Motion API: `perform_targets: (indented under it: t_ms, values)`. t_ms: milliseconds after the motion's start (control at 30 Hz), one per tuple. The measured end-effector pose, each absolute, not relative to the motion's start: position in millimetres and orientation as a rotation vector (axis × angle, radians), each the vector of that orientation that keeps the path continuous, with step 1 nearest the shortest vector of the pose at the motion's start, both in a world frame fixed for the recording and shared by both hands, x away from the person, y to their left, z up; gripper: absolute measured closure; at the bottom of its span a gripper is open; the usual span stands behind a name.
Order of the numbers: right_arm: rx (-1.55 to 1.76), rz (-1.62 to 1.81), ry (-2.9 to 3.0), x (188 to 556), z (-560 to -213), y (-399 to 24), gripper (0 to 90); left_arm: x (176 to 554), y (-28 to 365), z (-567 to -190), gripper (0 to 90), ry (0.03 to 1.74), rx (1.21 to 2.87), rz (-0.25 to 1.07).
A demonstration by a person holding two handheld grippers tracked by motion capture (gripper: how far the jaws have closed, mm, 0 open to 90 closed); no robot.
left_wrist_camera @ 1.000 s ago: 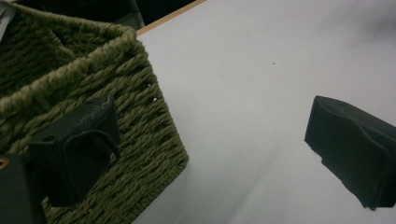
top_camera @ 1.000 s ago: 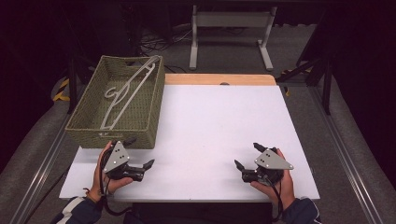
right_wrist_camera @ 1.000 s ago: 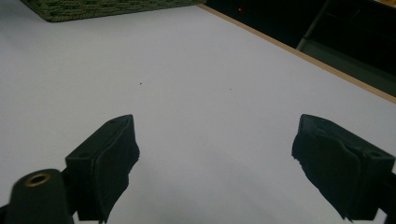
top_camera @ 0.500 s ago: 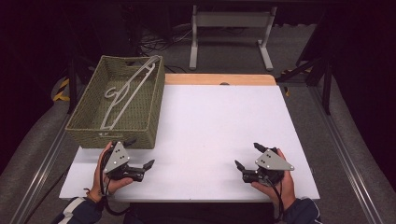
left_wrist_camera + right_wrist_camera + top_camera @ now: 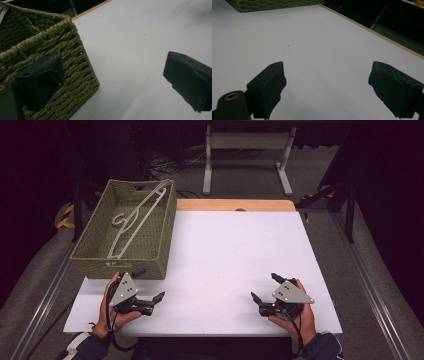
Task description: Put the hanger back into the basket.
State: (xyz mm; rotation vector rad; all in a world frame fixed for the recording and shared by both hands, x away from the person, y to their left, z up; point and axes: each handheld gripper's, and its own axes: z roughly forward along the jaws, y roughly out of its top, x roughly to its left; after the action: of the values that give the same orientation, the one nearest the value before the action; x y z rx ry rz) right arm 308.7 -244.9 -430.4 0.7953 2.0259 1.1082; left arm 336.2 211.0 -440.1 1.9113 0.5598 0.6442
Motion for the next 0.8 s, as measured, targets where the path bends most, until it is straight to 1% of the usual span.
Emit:
perform_targets:
  t_ms: [700,800]
  values:
    - [0.793,1.108,2.024,308.6,-430.3,-245.9,13.3,336.4,209.1,-440.3,3.9,0.547,1.93,0.649]
    - [0.793,1.108,2.027,308.9,-430.4,-246.4,13.3,336.6,208.0,-441.8,3.9,0.557,1.932,0.629]
